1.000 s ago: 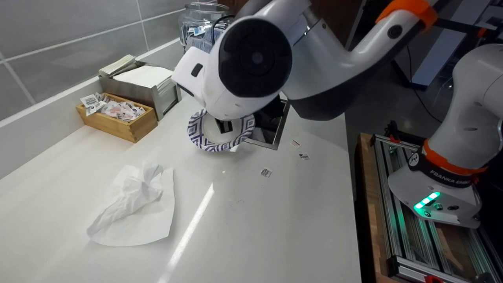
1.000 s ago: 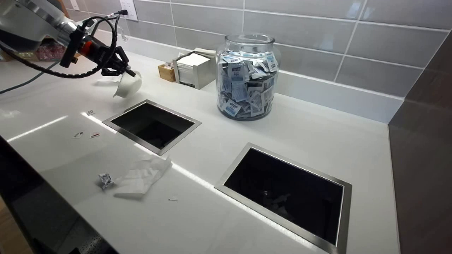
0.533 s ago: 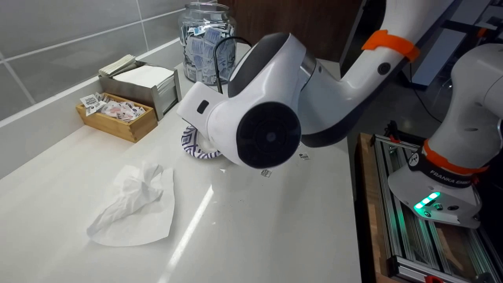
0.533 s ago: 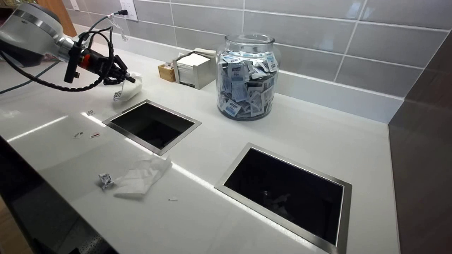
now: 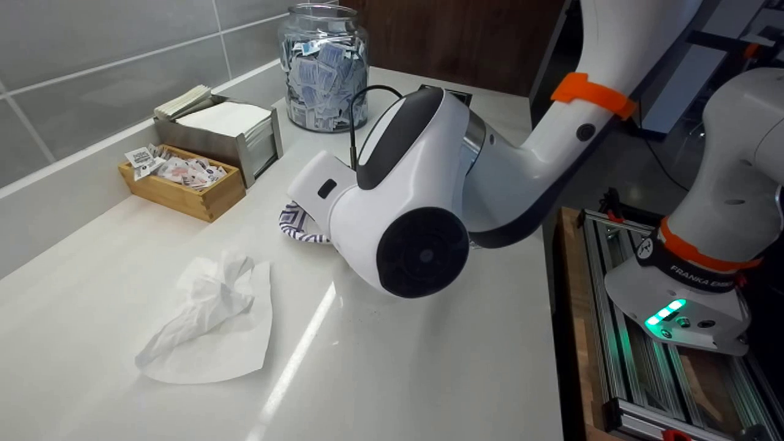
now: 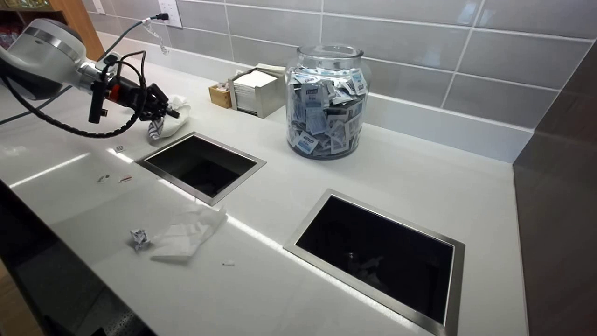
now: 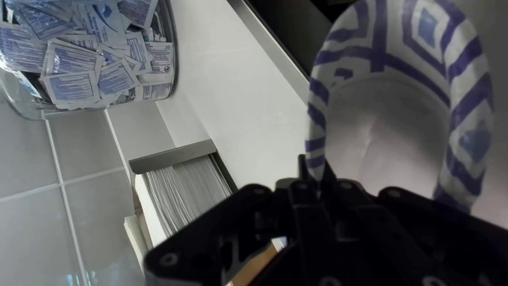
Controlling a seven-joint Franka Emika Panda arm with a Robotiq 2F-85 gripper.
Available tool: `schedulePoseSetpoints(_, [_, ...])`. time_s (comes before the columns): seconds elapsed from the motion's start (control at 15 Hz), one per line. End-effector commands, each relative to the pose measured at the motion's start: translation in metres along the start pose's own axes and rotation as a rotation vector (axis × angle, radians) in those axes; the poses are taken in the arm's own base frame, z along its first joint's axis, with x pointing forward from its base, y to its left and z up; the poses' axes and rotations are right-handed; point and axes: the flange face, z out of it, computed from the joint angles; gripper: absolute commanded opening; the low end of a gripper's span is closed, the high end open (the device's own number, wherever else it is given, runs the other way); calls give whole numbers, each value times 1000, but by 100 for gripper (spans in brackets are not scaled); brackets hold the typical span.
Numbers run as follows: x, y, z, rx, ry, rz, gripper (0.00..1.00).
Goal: Crumple up the white plate on all sides
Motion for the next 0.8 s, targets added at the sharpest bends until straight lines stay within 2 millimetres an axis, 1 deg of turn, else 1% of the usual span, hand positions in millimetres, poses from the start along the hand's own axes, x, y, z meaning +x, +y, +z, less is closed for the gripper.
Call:
schedulePoseSetpoints(0.0, [-1, -16, 10, 27, 34, 55, 1])
schedulePoseSetpoints(0.13, [0, -20, 11, 86, 56, 83, 1])
schedulePoseSetpoints(0.2, [0, -22, 11, 143, 80, 97, 1])
schedulePoseSetpoints(0.33, [3, -22, 14, 222, 116, 124, 1])
schedulePoseSetpoints(0.73, [1, -4, 38, 465, 154, 233, 1])
